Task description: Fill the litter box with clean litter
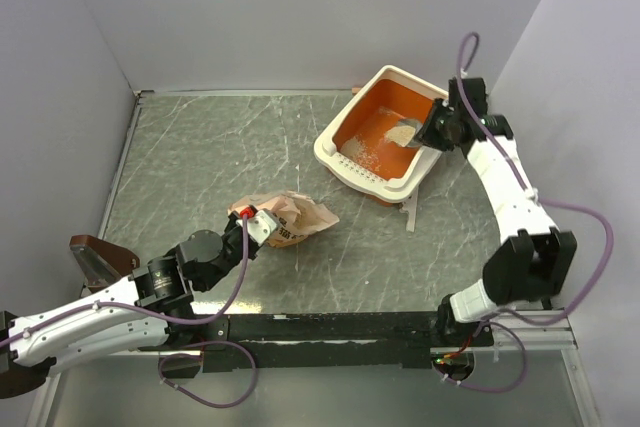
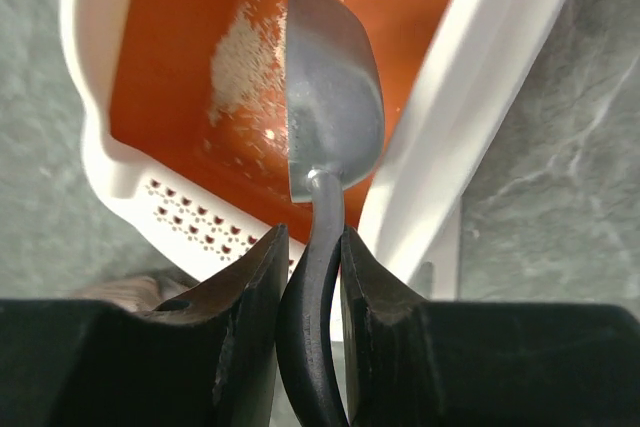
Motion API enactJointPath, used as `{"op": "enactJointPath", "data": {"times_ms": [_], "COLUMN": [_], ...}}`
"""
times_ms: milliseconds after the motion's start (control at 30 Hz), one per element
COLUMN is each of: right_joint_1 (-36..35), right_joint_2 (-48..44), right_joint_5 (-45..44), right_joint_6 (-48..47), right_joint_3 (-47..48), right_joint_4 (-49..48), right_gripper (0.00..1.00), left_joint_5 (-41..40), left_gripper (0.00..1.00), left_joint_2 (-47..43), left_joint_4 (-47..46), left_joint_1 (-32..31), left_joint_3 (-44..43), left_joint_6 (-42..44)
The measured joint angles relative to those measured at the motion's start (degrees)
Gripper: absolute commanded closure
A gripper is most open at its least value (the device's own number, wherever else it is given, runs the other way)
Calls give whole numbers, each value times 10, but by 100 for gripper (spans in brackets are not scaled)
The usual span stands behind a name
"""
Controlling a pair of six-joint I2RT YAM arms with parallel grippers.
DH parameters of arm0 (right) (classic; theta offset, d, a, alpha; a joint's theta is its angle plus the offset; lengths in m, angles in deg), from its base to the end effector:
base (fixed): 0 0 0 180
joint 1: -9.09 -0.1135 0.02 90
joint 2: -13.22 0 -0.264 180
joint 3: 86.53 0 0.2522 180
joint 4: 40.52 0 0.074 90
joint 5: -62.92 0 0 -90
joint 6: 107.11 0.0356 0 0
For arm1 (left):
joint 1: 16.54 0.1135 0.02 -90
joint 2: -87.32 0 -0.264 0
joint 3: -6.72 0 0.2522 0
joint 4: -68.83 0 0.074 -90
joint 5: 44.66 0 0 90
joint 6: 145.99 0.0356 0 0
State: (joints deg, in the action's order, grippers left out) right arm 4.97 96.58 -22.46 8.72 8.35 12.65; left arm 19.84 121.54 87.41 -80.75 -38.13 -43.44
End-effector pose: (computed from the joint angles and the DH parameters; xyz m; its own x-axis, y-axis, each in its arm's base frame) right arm 0.3174 0.0257 0.3533 -0.6540 0.3883 -0.6492 0.1703 0.9118 0.3737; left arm 0.0811 -0.1326 0.2938 0.0775 0.2903 -0.9538 0.6253 0.7310 0.2733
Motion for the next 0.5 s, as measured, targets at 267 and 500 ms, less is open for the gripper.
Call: {"op": "enactJointPath", "data": {"times_ms": [267,500], "right_joint_1": [-73,-162], "right_joint_2": [167,251], "right_joint_5": [-88,-224], "right_joint_6": [-109,-170], "right_joint_3": [269,413], "right_joint_4": [169,273], "right_gripper": [100,100], "left_joint_5": [-3,-3], "left_gripper": [99,99], "left_joint_2": [-1,-1], "left_joint_4": [2,3], "left_joint_1": [0,0], "left_joint_3": [0,0], "left_joint_6": [0,0]}}
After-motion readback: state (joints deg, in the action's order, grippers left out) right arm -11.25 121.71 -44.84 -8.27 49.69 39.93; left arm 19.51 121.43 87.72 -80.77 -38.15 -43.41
